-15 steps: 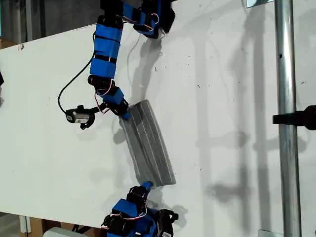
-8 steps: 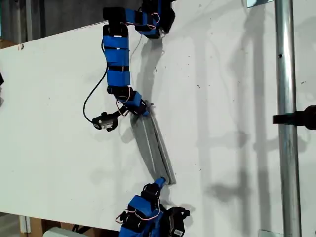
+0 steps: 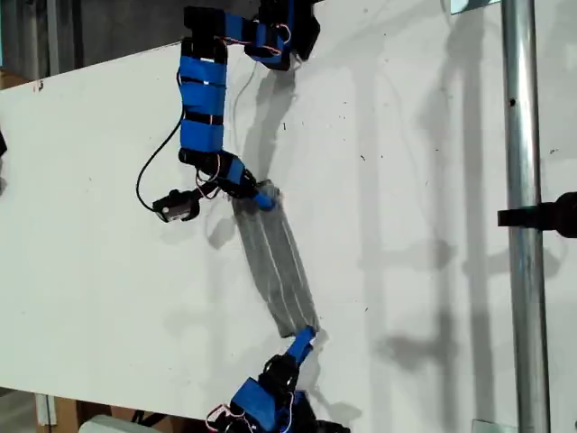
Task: Grasp corners of a towel and fold twice.
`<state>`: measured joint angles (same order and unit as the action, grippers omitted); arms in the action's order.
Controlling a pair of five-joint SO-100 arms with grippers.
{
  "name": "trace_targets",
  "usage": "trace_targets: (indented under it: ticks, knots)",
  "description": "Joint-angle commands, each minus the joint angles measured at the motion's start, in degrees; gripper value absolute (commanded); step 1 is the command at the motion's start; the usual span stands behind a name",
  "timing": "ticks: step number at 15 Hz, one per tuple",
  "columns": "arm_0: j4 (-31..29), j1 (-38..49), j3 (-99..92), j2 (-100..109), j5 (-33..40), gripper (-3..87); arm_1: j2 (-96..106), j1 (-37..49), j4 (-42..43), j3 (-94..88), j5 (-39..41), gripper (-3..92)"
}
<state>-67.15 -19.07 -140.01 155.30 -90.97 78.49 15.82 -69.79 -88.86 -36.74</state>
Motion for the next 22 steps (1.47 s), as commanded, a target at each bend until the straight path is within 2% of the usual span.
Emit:
trace_targets:
  ticks: [1, 4, 6, 10, 13, 14, 15, 17, 20, 22]
  knots:
    - [-1.8, -5.1, 1.4, 9.8, -1.6, 21.1, 18.9, 2.8, -1.1, -7.3, -2.5, 33.9]
    - [-1.1, -7.0, -6.9, 31.5, 1.8, 20.7, 40.0, 11.2, 8.8, -33.4, -6.0, 34.4]
    - [1.8, -7.2, -14.3, 43.3, 4.1, 18.8, 43.4, 13.9, 18.1, -43.4, -8.3, 35.2]
    - [0.9, -7.0, -14.4, 43.3, 4.6, 18.7, 25.9, 9.3, 39.7, -42.6, -14.5, 35.8]
    - [-0.4, -7.3, -14.6, 43.3, 3.6, 18.7, 11.6, 5.2, 44.9, -32.9, -17.4, 36.4]
    - [-0.8, -7.4, -14.6, 43.3, 3.4, 18.7, 9.0, 3.6, 45.1, -29.7, -17.5, 36.0]
    - [-1.7, -7.4, -14.6, 43.3, 3.1, 18.7, 6.9, 2.0, 45.3, -27.1, -17.5, 30.7]
    - [-2.4, -7.4, -14.4, 43.3, 3.0, 18.7, 4.5, -0.7, 41.8, -22.2, -19.4, -0.4]
    - [-2.7, -7.8, -14.4, 43.3, 3.1, 18.7, 7.5, -2.5, 27.2, -18.7, -16.7, -0.4]
    - [-2.9, -7.6, -14.2, 43.3, 3.8, 18.7, 16.5, -4.0, 11.0, -18.5, -16.6, -0.4]
